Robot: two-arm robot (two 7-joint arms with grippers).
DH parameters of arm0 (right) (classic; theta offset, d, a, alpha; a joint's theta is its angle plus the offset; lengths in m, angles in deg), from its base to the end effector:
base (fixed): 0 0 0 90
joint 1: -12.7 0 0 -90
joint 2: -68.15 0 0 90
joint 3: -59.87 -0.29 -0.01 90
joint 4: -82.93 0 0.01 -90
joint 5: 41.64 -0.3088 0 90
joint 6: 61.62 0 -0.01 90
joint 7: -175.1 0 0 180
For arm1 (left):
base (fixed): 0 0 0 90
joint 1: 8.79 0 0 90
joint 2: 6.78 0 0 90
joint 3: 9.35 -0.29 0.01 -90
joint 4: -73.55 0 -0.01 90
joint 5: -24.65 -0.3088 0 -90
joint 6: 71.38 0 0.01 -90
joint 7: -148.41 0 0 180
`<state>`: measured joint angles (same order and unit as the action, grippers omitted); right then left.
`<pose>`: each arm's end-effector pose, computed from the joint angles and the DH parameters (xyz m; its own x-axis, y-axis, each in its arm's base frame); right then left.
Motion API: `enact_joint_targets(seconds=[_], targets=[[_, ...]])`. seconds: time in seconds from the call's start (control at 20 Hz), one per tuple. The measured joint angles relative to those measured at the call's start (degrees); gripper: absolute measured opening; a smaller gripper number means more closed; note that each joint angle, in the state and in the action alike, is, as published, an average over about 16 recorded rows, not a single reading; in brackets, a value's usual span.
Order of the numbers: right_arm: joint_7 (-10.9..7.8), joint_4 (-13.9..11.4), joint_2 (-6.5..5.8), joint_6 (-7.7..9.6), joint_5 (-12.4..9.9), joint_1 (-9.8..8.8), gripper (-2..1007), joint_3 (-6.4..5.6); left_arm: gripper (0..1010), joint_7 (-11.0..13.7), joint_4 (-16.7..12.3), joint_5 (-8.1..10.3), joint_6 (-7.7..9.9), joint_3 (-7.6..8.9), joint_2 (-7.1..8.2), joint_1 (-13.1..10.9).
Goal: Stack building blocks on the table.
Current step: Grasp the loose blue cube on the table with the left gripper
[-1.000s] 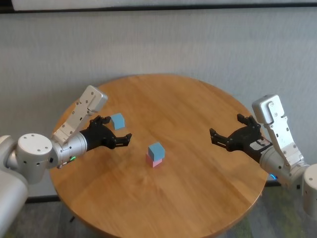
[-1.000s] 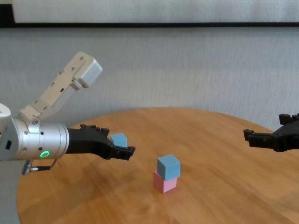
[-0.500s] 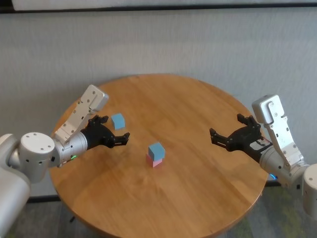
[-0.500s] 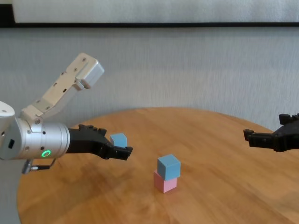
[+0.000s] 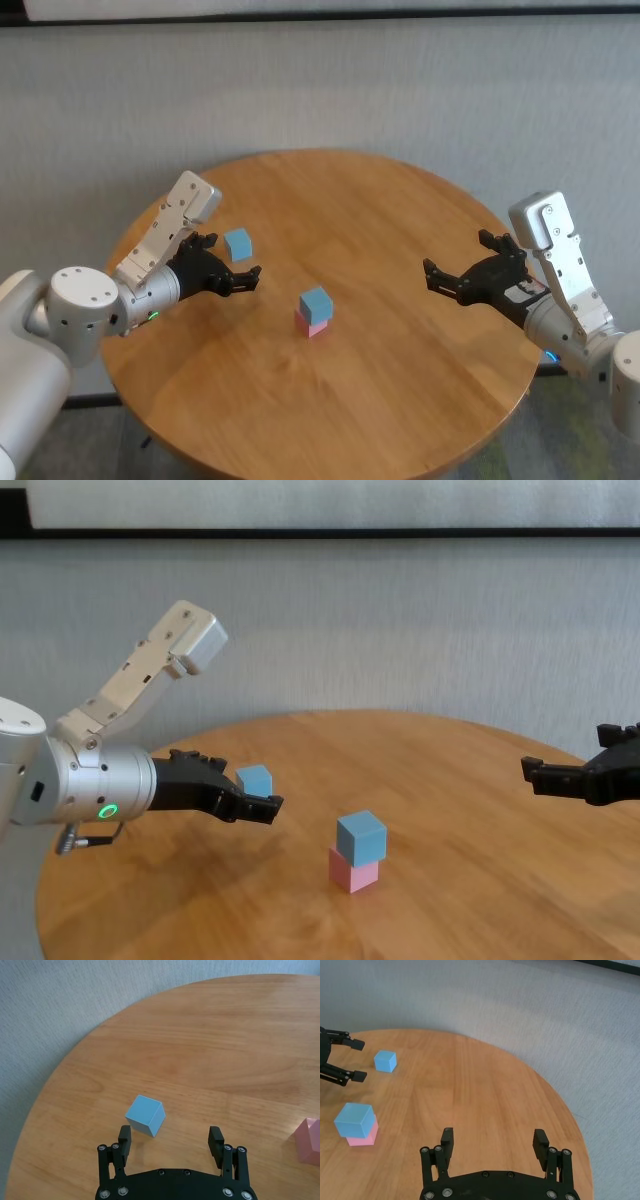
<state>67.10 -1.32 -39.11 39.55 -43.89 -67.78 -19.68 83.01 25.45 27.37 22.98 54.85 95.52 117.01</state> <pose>0.3716 -0.0425 -0.2787 0.4296 -0.8774 0.2136 0.8923 0.3761 -0.2498 0.4803 0.0067 -0.2965 0.6118 0.7584 0.2251 -0.7696 0.5048 0.3910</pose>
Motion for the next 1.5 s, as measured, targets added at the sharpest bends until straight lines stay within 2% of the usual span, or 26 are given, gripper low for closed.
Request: enact_joint_targets(seconds=[0.7,1.5], targets=[[0.00,0.0,0.00,0.00,0.0,0.00,1000,0.00,1000,-0.2,4.8,-1.44,-1.55,0.37,-2.44,2.2],[0.00,0.0,0.00,0.00,0.0,0.00,1000,0.00,1000,0.3,10.5,-2.11,-3.59,1.24,-4.15,4.7]])
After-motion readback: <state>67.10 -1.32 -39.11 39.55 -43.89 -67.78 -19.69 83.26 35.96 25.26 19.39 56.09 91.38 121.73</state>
